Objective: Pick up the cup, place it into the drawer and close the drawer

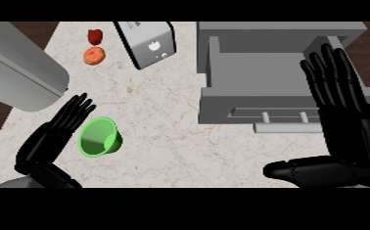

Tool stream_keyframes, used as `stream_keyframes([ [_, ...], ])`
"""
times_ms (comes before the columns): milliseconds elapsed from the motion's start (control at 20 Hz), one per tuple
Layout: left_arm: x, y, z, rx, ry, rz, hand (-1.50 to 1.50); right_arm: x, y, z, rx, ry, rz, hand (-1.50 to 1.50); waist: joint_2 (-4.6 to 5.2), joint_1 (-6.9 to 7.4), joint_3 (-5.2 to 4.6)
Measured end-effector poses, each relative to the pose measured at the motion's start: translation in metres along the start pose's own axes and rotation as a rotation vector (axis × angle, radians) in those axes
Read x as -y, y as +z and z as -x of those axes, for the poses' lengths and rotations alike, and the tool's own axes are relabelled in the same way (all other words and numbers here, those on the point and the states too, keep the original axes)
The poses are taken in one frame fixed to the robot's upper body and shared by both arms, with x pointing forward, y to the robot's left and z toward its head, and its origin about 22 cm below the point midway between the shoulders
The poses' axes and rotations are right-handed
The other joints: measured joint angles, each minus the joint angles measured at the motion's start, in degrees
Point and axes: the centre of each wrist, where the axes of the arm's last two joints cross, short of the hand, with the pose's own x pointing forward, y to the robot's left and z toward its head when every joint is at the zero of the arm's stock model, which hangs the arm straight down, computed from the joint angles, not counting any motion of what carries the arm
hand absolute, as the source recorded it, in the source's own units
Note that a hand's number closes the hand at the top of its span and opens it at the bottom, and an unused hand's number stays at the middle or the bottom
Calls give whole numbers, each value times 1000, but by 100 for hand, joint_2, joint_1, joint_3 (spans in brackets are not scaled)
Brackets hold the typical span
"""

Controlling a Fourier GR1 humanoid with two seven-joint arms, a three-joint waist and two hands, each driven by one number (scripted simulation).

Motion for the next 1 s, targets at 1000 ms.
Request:
stream_keyframes([
  [1000, -26, 2, 64, -89, -55, -117, -150, 3, 4, -7, -2, -9, -20, -150, -2, -29, 11],
])
